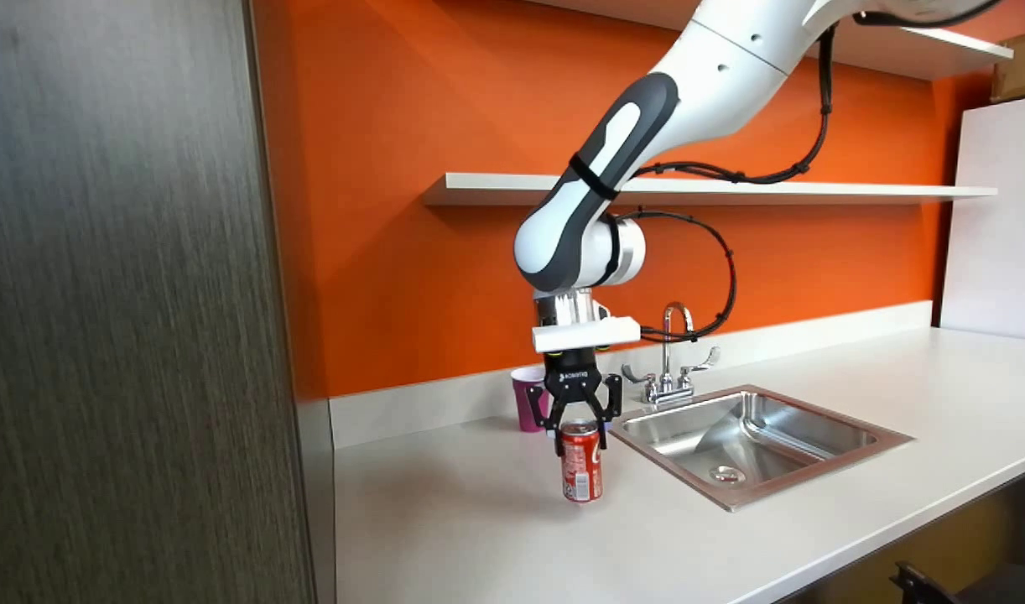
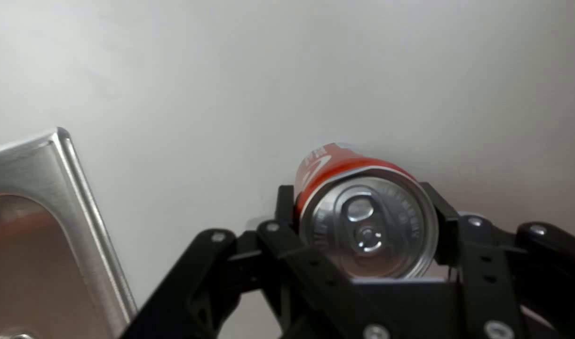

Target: Put the can inside the sink

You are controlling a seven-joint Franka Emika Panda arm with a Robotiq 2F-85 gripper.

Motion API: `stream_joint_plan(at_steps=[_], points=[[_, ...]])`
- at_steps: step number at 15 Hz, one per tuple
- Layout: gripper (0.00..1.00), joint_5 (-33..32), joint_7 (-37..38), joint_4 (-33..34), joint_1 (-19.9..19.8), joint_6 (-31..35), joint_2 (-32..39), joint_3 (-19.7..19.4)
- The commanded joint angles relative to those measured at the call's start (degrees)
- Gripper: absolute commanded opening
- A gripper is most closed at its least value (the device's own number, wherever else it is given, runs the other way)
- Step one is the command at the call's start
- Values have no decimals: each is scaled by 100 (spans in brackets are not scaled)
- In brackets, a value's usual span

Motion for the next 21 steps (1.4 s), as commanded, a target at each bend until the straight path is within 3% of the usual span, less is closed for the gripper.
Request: stream_joint_plan(at_steps=[1,5,10,21], points=[[38,-139,221,84,68,-703,-512,-83],[38,-405,-38,275,-60,-1054,-681,-142],[38,-395,-193,442,-315,-973,-604,-414],[38,60,-641,459,-1356,-755,-164,-1301]])
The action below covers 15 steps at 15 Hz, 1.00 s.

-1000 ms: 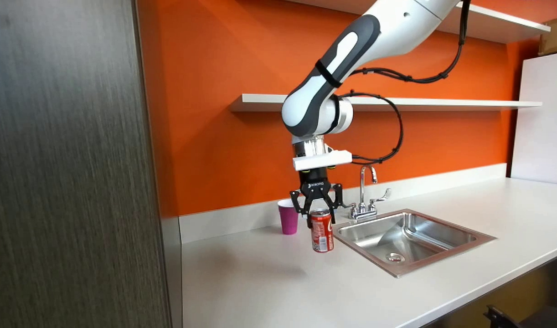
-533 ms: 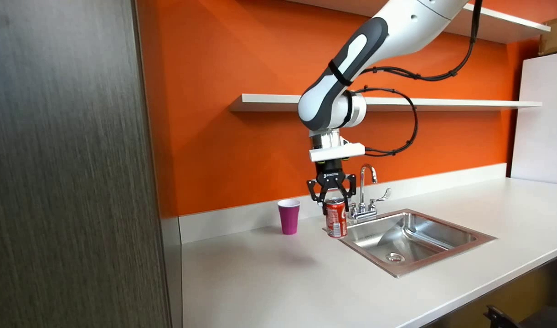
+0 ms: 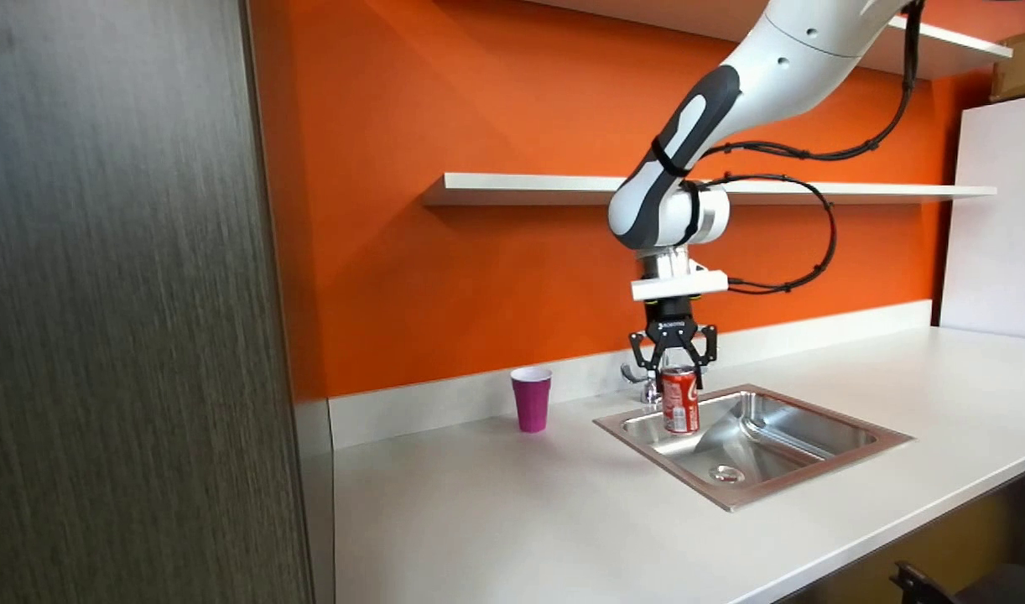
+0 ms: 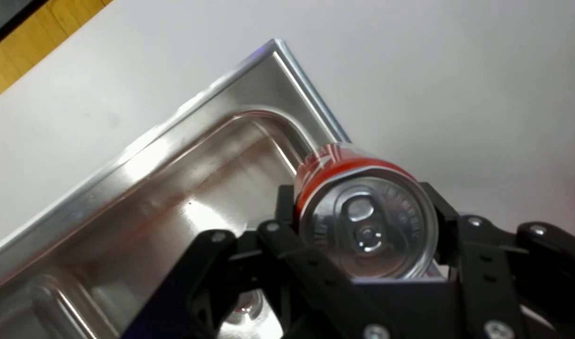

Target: Put the can inside the sink

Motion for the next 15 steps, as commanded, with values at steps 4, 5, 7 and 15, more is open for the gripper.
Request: stream_joint_plan(at_steps=[4,5,7,15], points=[[38,521,-484,314,-606,121,566,-342],[38,607,-520,369,-675,166,681,-376],[38,753,-574,480,-780,212,894,-426],[38,1303,-550,992,-943,540,1824,-397]])
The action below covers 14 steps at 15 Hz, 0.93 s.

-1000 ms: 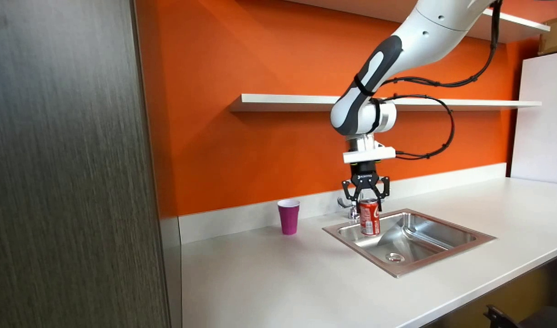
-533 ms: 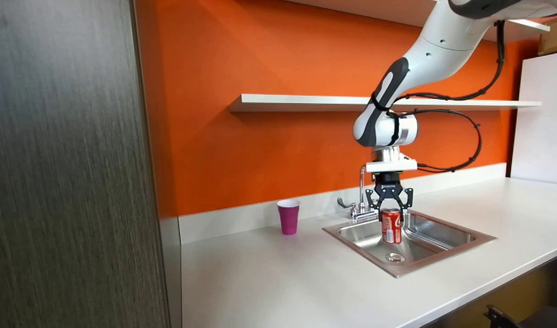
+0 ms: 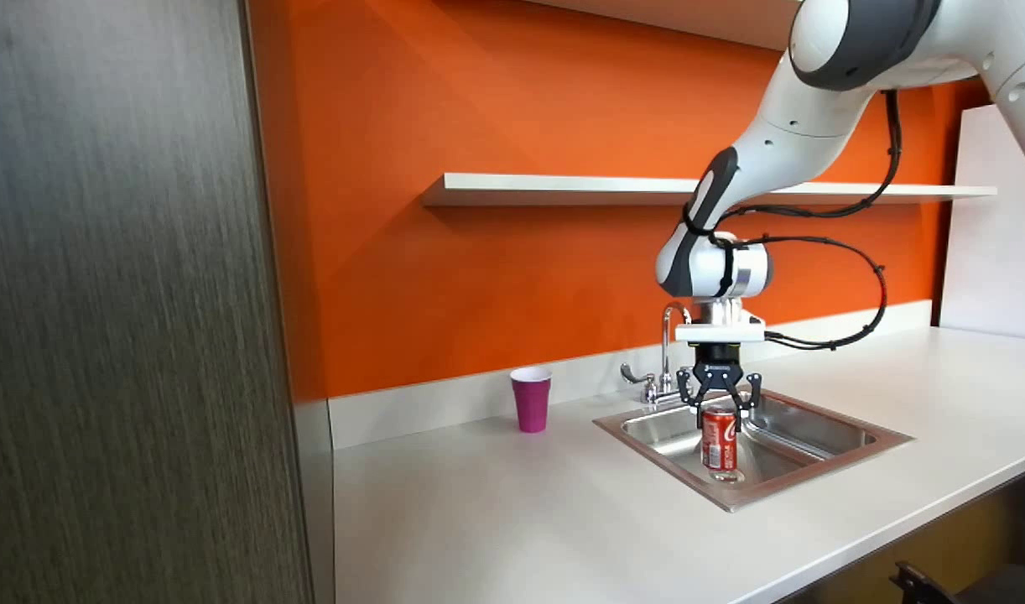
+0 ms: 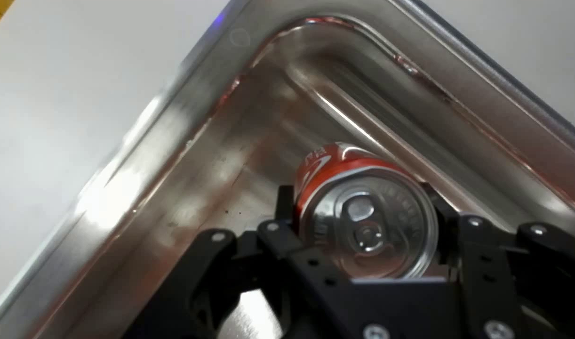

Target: Put the can inside the sink

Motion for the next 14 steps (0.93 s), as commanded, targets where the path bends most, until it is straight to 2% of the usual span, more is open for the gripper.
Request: stream_joint_plan(at_steps=[1,14], points=[[38,272,-132,412,-121,49,441,74],[38,613,-97,1118,-158,253,1460,124]])
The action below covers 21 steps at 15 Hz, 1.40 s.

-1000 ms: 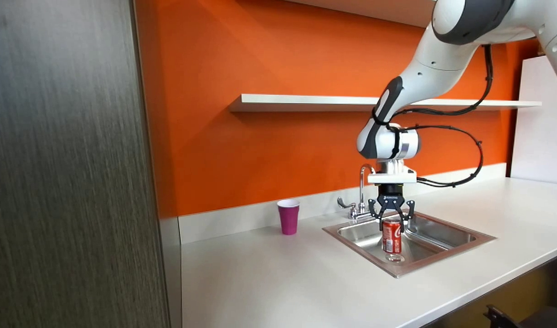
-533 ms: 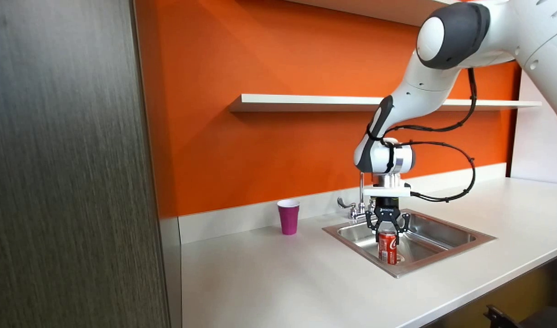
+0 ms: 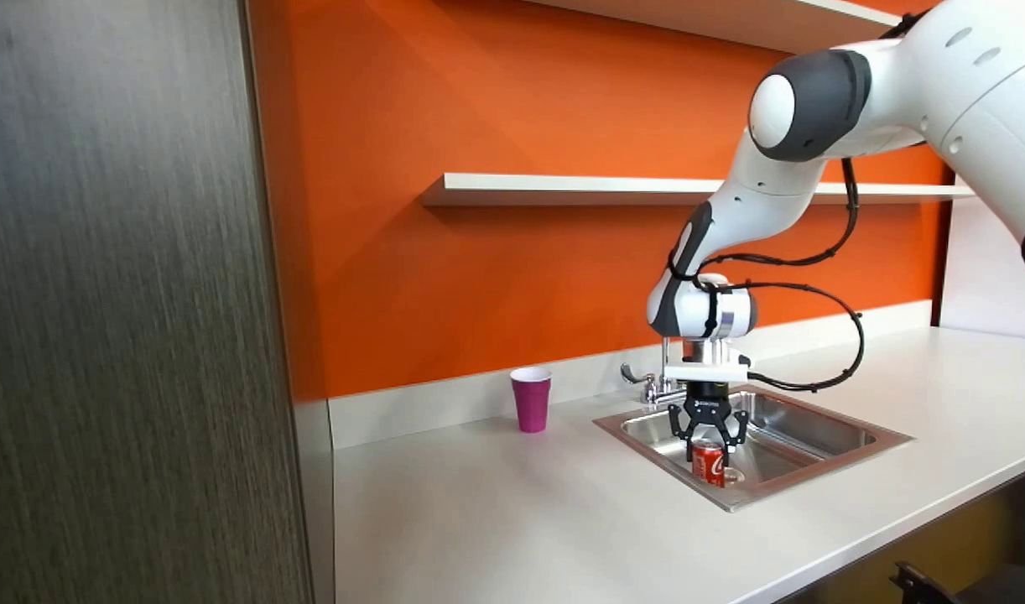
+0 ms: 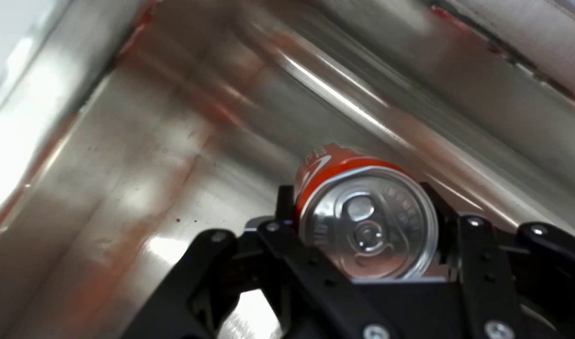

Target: Put the can inside the sink

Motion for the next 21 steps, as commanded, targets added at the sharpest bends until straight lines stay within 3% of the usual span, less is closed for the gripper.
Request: stream_joint_plan(at_steps=[1,11,12,15,21], points=[[38,140,-96,314,-155,-46,199,115],[38,126,-78,565,-159,-111,401,121],[88,104,-79,571,-150,-134,397,114],[100,23,-55,393,-78,-96,197,62],[100,-240,53,-63,56,-178,-466,-111]])
